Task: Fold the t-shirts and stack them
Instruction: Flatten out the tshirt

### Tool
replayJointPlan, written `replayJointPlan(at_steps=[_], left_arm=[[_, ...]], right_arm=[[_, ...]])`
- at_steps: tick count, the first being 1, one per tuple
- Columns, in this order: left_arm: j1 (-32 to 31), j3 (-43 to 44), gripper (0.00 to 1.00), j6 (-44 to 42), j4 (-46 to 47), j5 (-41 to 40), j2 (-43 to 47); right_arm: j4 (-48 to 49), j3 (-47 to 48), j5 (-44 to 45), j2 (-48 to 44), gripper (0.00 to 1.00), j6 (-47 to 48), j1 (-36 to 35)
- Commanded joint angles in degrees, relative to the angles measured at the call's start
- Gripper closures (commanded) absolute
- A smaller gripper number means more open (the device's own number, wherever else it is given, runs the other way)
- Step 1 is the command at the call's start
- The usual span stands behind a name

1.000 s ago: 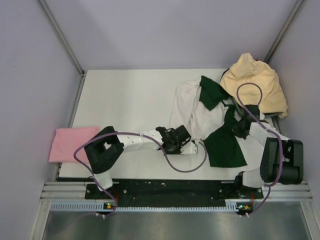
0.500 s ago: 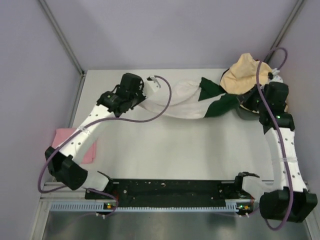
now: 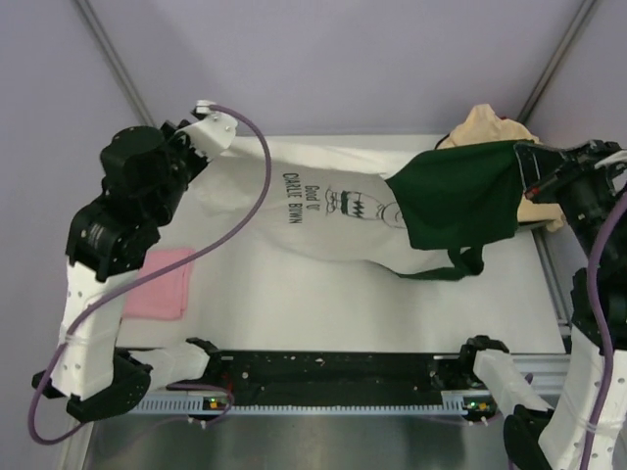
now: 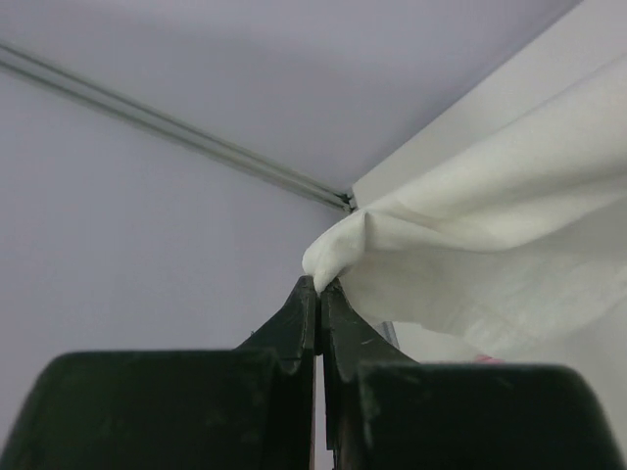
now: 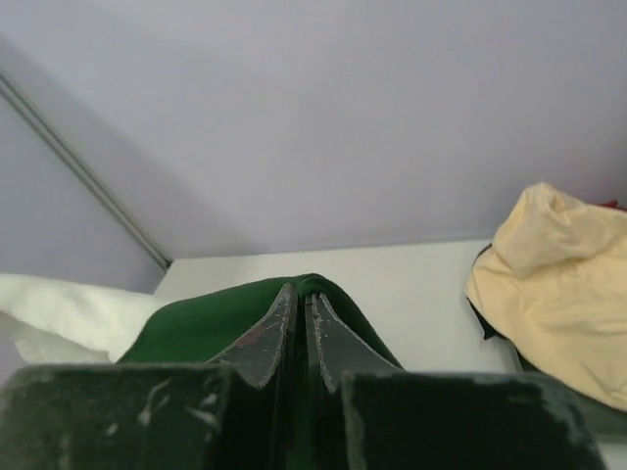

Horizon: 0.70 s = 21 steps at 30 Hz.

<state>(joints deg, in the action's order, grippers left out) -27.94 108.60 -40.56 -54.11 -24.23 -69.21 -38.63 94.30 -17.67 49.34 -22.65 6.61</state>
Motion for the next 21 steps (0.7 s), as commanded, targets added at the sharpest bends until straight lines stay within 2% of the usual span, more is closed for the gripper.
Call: replayJointPlan(at_steps=[1,5,8,13,16,21], left_arm=[[0.26,2.76,1.0,-1.89,-2.23,-4.6,3.9],[0.26,1.97,1.0,-1.98,-1.53,-5.65,4.79],[1.13,-0.48,1.0,-3.47,2.85,-6.18,3.65],[6.4,-1.11,1.0,-6.29,12.95,-3.46,-2.58],[9.39,0.64,1.0,-7.69,19.99,-3.19,-7.85],[12.47,9.69,1.0,-7.43,28.69,-3.37,-18.13]], right_arm=[[-1.0,8.17,-2.62,-1.44,1.0,0.68,-0.02],[-0.74,10.55,-4.48,-0.13,1.0,-0.72,-0.02],[0.92,9.85,-4.65,3.38,1.0,-2.39,-0.02],[11.81,8.17,-7.55,13.65,1.0,-9.41,-0.02],[16.39,12.12,-7.82,22.43,1.0,-12.58,-0.11],[19.64,25.2,-7.55,37.2,1.0,-16.19,-1.25]])
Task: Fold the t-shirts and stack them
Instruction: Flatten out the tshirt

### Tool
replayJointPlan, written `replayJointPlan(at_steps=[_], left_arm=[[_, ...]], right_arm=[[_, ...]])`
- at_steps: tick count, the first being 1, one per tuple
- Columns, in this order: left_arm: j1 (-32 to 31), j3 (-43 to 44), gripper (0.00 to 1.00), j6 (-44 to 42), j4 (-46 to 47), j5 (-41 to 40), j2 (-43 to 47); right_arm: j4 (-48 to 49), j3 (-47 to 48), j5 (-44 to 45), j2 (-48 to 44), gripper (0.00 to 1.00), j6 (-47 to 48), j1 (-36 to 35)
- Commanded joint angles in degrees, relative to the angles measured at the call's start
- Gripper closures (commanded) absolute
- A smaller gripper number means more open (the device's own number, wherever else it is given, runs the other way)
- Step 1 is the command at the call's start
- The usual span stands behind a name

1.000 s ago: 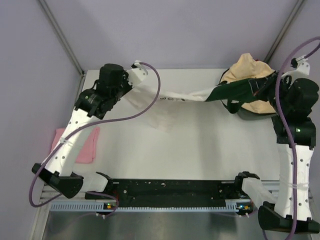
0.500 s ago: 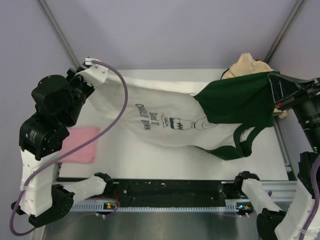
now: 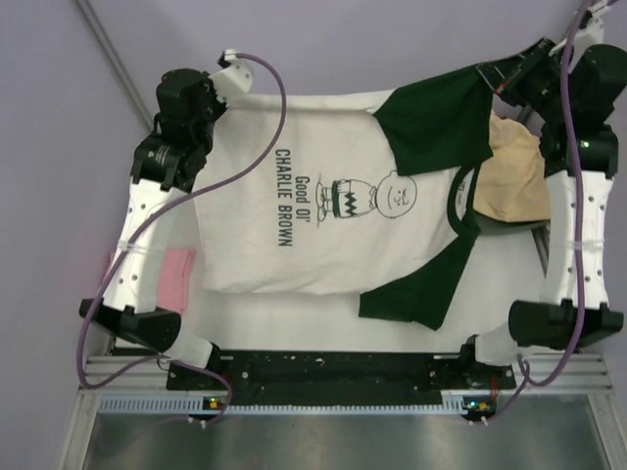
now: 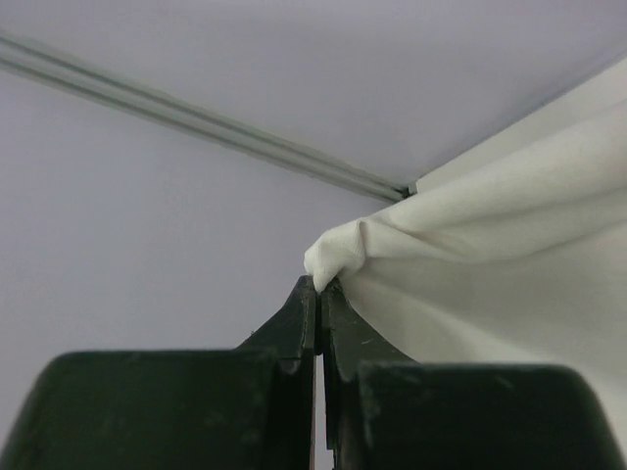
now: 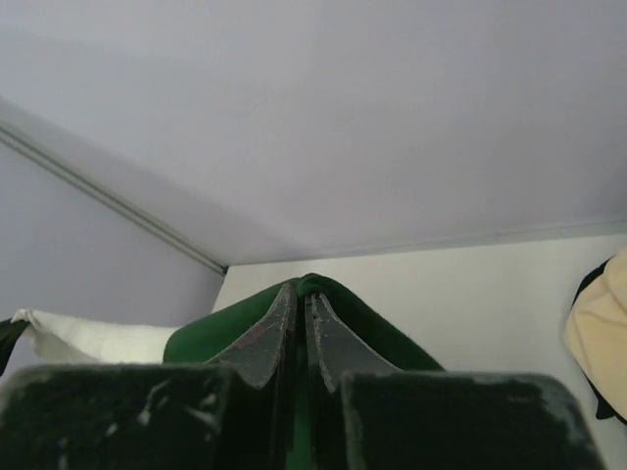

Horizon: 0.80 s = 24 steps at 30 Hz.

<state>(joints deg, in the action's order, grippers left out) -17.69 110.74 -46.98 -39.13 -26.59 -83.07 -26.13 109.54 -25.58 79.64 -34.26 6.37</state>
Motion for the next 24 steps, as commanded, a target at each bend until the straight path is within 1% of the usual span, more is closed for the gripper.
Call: replayJointPlan(at_steps=[1,3,4,6,7,8,10,12,14,16,17,19,22,24], left_arm=[[3.01,9.22,1.0,-1.18,16.69,-1.53,-6.38],[4.33,13.26,1.0,-1.62,20.66,-1.71,-9.82],[5.03,16.15,1.0,-1.45,21.72,-1.62,-11.31],[6.35,21.95,1.0,-1.1,22.35,-0.93,-14.39],[6.96,24.59,1.0,-1.18,22.87,-0.4,-15.53],[7.32,24.87,1.0,-1.88,23.92,0.04,-15.98],[7.76,24.35,1.0,-3.9,25.6,1.18,-16.16],[8.2,22.25,1.0,-4.69,26.3,2.15,-15.81],[8.55,17.34,1.0,-5.22,27.26,3.55,-13.63],[8.9,9.28,1.0,-5.58,27.97,6.8,-9.51],[8.9,4.01,1.0,-6.01,28.32,8.38,-7.48],[8.9,-6.1,1.0,-7.07,25.79,11.11,-3.61],[8.9,-19.38,1.0,-8.56,20.96,12.17,1.22],[8.9,-28.25,1.0,-8.92,17.62,13.05,4.3]], right_arm=[[7.15,14.26,0.1,9.98,1.0,-5.54,-1.27],[7.06,23.57,-0.43,15.87,1.0,-7.57,-1.36],[7.06,29.97,-0.35,18.86,1.0,-9.05,-1.27],[6.88,38.26,0.0,23.44,1.0,-10.21,-1.27],[7.06,40.99,0.36,25.29,1.0,-10.39,-1.19],[7.23,41.89,1.49,25.57,1.0,-10.39,-1.19],[8.81,39.8,2.38,24.17,1.0,-9.43,-1.19],[9.87,34.81,2.38,21.89,1.0,-7.67,-1.19],[9.7,28.23,0.9,19.17,1.0,-5.13,-1.19],[8.47,20.32,-1.3,15.75,1.0,-2.84,-1.19],[7.59,15.06,-2.18,12.59,1.0,-1.7,-1.27],[6.62,3.28,-3.33,7.06,1.0,0.24,-1.36],[5.48,-15.17,-3.34,-2.09,1.0,3.49,-1.89],[3.11,-25.38,-2.63,-7.19,1.0,4.99,-2.5]])
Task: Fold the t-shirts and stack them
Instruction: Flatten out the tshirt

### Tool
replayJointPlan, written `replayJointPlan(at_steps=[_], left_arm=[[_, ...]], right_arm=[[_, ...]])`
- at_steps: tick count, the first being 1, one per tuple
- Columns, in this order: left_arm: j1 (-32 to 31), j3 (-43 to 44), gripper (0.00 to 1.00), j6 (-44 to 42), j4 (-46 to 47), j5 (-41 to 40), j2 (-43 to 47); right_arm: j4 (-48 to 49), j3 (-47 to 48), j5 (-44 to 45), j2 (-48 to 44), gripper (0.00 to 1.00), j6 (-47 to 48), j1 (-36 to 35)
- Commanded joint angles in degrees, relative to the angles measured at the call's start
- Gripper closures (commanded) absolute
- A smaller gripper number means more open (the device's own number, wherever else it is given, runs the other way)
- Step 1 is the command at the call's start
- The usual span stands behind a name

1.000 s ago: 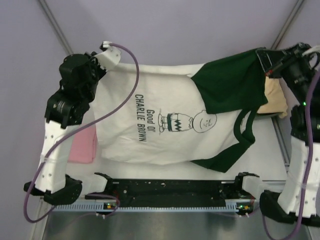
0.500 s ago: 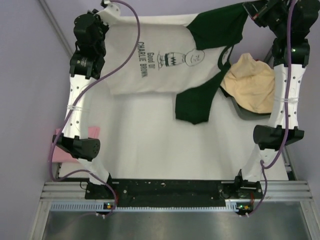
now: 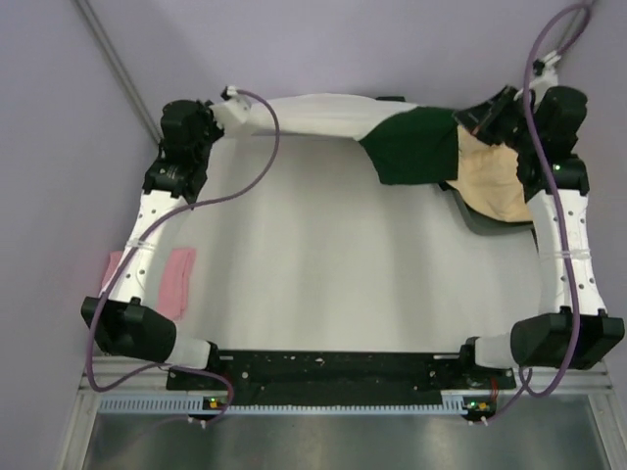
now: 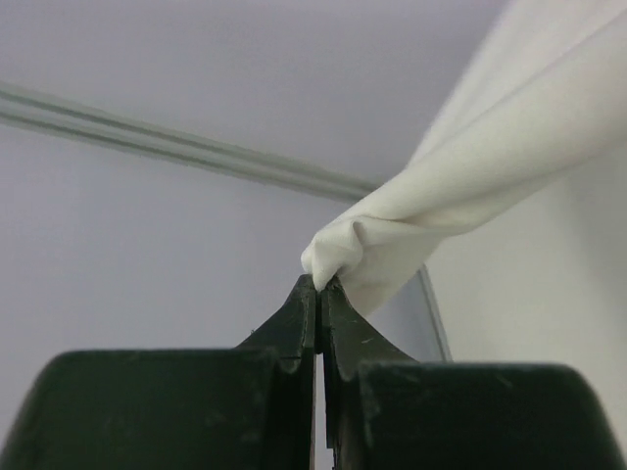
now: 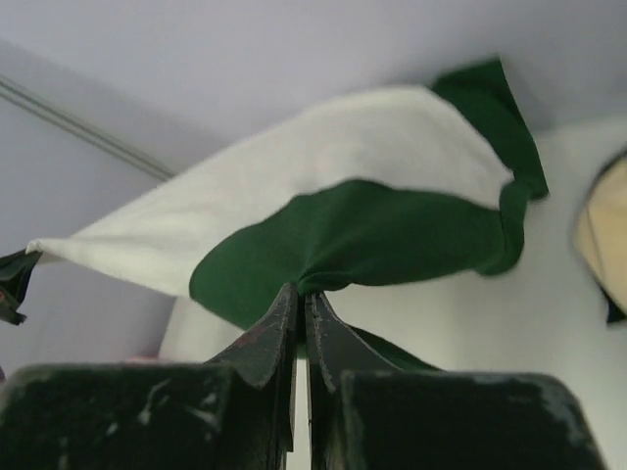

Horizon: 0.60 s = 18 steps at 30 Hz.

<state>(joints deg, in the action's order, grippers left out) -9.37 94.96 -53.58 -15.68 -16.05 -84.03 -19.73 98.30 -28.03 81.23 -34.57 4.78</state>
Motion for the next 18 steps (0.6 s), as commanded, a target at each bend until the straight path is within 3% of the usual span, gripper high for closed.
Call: replayJointPlan(at_steps=[1,5,10,14,18], left_arm=[[0.58,-17.39,1.0,-1.97,-6.46,2.78,6.93],[0.66,-33.14,1.0,-0.04,-9.97,3.57,12.48],[0.84,-45.89,1.0,3.74,-14.11,4.19,13.8],[1.36,-53.99,1.0,4.36,-12.89,3.31,14.77],[3.12,-54.8,1.0,5.33,-11.13,3.22,14.16]], right_arm=[[-4.43,-19.32,-0.18,-11.25,1.0,6.0,-1.26],[-6.64,-37.35,2.19,-19.07,1.0,7.23,-5.9],[-5.76,-56.08,1.75,-22.08,1.0,4.07,-8.64],[-4.89,-62.08,1.84,-24.01,1.0,3.19,-8.56],[-2.16,-61.22,2.63,-22.62,1.0,3.71,-8.64]])
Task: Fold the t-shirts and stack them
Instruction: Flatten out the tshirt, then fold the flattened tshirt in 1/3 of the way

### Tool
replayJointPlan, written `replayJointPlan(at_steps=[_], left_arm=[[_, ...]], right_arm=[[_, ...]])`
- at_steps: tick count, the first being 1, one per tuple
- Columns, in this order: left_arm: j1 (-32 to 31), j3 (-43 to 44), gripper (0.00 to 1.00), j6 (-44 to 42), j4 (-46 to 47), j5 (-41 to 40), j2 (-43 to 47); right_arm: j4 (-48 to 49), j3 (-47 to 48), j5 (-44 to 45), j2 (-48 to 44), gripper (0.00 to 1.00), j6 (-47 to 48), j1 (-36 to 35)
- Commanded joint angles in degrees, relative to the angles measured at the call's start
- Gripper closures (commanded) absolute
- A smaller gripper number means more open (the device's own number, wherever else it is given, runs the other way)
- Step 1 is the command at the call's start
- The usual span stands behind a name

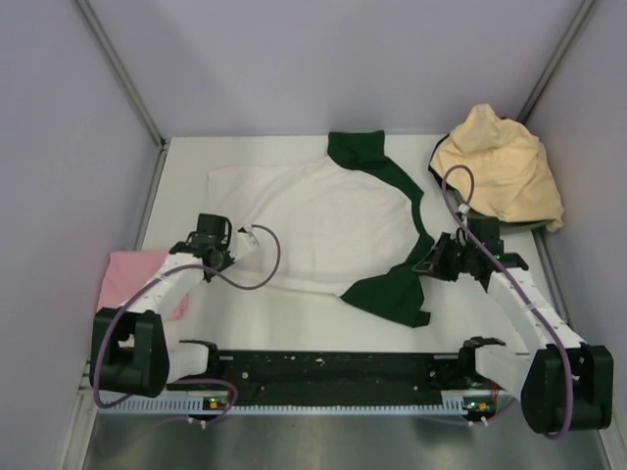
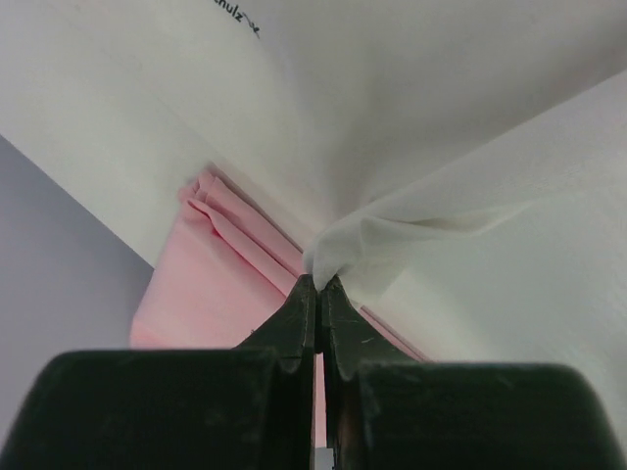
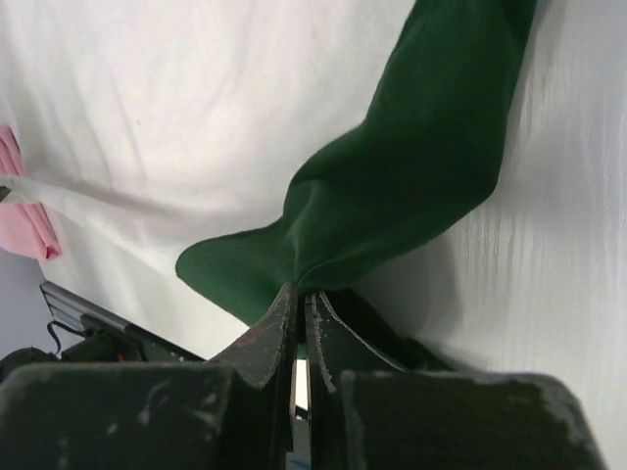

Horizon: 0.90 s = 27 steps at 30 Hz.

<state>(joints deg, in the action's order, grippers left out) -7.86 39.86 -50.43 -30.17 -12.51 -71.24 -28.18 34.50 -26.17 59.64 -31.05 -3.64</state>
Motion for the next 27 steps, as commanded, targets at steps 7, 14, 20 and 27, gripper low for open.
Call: replayJointPlan(at_steps=[7,14,20,27], left_arm=[[3.9,7.07,1.0,5.08,3.37,-0.06,-2.84],[4.34,13.4,1.0,6.75,4.77,1.52,-9.08],[4.6,19.11,1.0,8.68,4.68,1.09,-16.55],[5.22,20.96,1.0,8.77,6.0,1.44,-20.77]], right_arm=[[10.51,12.5,0.51,12.23,1.0,4.32,-0.23],[12.37,25.95,-0.02,28.5,1.0,8.63,-0.14],[11.84,35.45,-0.98,39.14,1.0,10.04,-0.23],[9.73,42.04,2.43,47.84,0.94,11.62,-0.23]])
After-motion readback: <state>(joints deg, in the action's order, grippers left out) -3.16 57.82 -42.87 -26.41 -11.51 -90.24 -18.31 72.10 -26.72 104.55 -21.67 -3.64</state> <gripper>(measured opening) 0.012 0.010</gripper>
